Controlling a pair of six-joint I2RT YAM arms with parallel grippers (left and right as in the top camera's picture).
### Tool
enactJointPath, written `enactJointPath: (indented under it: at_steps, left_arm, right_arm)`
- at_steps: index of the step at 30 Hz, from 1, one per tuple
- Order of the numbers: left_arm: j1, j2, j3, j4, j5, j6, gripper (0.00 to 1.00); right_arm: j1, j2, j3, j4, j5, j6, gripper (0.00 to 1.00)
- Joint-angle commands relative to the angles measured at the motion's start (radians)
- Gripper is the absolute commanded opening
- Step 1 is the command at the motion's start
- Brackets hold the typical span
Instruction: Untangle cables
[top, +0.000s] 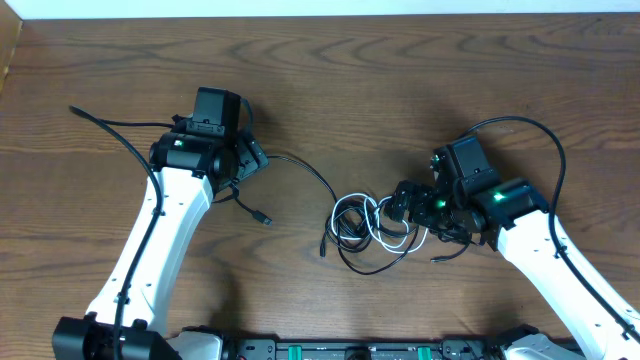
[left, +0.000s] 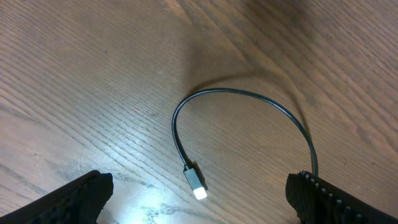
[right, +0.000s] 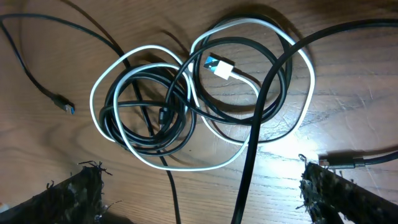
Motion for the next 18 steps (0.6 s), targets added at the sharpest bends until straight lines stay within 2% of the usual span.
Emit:
enactJointPath:
  at_steps: [1,6,12,14,16,18]
  left_arm:
    - [0.004,0.006,-0.009,-0.003,-0.020,-0.012,0.95]
    - [0.004,0.006,-0.009,0.002,0.055,0.027,0.95]
    - [0.003,0.006,-0.009,0.037,0.461,0.309,0.95]
    - [0.003,0.006,-0.009,0.036,0.581,0.369,0.95]
    - [-0.003,0.006,-0.009,0.037,0.637,0.377,0.95]
    - [-0.017,0.007,-0.009,0.039,0.621,0.377,0.95]
  right_arm:
    - [-0.003,0.000,0.008,-0.001,-0.005,0.012,0.99]
    - [-0.003,0.000,0.008,-0.001,-0.005,0.012,0.99]
    - [-0.003,0.000,0.008,-0.001,-0.005,0.012,0.99]
    - [-0.003,0.000,0.008,-0.001,-0.005,0.012,0.99]
    - [-0.003,0.000,0.008,-0.001,-0.005,0.012,0.99]
    - [-0.003,0.000,0.008,-0.001,-0.005,0.012,0.99]
